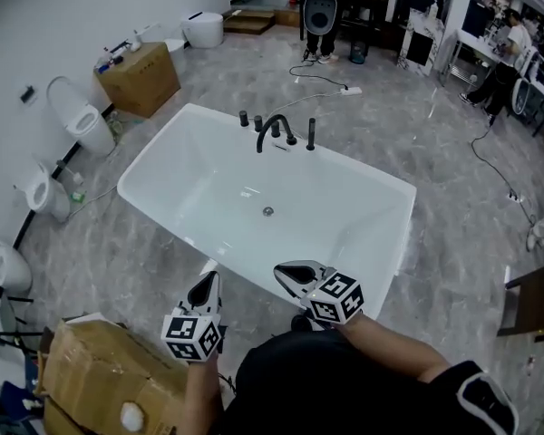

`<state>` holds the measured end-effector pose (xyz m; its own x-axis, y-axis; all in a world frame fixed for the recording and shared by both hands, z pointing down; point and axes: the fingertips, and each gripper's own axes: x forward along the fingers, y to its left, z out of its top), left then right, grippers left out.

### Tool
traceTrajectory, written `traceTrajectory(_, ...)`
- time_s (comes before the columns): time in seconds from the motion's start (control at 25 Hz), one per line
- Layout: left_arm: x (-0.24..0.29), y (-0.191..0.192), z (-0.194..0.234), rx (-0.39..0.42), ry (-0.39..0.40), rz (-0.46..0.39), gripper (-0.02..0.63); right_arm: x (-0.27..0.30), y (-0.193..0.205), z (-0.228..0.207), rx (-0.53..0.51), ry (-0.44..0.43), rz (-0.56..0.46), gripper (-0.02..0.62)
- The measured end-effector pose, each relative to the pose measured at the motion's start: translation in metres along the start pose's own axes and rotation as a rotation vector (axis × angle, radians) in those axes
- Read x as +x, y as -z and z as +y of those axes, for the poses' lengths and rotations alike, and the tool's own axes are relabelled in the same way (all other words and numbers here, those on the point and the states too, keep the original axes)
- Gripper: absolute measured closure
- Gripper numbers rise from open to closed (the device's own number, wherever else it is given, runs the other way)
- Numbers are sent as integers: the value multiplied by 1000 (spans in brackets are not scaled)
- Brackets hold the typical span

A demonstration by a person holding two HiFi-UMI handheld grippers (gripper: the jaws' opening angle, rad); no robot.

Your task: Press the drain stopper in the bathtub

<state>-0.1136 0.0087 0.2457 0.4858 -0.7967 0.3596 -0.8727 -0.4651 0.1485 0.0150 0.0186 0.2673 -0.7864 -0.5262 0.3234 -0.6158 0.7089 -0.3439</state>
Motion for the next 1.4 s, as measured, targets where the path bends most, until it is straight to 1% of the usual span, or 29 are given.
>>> traceTrajectory(0.16,43,-14,-6,14,3,1,594,1,-9,-37,-19,-12,4,581)
traceTrajectory(0.36,78,-23,1,9,26,22,594,13,-17,-73,5,5,21,581)
traceTrajectory(0.6,126,-25,39,-7,43,35,594,54,-26,-109,23,21,47,581)
traceTrajectory(0.84,173,-34,100,-25,55,48,594,114,-39,-143,42,53,92,581)
traceTrajectory(0.92,181,-33,115,-37,60,59,594,133,-39,-148,48,45,122,581)
traceTrajectory(1.12,208,-13,149,-85,66,97,594,179,-35,-156,37,15,177,581)
traceTrajectory(1.24,226,-5,165,-108,63,101,594,197,-23,-164,35,0,225,581)
traceTrajectory(1.4,254,8,189,-120,61,119,594,223,-7,-187,37,0,281,581)
